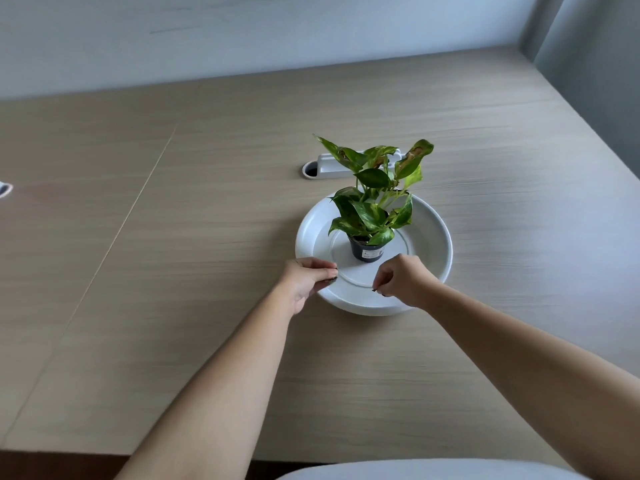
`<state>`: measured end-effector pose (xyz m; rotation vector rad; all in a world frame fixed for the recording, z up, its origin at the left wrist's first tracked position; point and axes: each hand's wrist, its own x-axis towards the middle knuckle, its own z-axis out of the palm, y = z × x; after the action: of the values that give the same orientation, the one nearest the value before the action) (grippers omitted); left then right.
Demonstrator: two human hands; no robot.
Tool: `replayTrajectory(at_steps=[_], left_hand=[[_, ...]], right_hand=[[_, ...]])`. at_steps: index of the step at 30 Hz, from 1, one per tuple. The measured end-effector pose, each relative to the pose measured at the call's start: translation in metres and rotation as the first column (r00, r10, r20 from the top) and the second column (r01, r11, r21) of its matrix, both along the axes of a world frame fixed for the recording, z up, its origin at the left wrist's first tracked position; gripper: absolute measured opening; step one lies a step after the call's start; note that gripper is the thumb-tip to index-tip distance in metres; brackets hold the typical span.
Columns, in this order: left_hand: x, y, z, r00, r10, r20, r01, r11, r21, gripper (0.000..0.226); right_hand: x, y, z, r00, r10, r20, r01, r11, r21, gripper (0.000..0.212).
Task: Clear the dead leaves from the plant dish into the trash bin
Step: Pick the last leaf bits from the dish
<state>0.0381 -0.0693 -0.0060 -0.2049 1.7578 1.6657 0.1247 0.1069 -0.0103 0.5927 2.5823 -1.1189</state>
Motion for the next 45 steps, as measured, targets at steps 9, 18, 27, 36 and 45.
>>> replayTrajectory(at_steps=[9,18,27,36,45], left_hand=[[0.085,0.111,0.009,0.929,-0.369,-0.019,0.369,0.927,0.065,0.024],[0.287,0.266,0.038,0.719,-0.694,-0.051,0.691,0.703,0.168,0.019],[0.566,0.384,0.023,0.364,-0.931,-0.008,0.924,0.36,0.131,0.019],[0.644,0.417,-0.07,0.207,-0.967,0.146,0.975,0.192,-0.111,0.02],[0.639,0.468,-0.177,0.217,-0.926,0.309,0.946,0.121,-0.302,0.017]], right_hand=[[0.11,0.081,0.019,0.892,-0.424,-0.158,0.438,0.896,0.068,0.017],[0.391,0.178,0.045,0.631,-0.763,-0.14,0.775,0.616,0.14,0.018],[0.676,0.194,0.031,0.242,-0.967,-0.077,0.969,0.237,0.075,0.032],[0.76,0.186,-0.058,-0.043,-0.992,0.115,0.999,-0.042,0.01,0.016],[0.745,0.219,-0.152,-0.292,-0.919,0.267,0.931,-0.337,-0.142,0.033]])
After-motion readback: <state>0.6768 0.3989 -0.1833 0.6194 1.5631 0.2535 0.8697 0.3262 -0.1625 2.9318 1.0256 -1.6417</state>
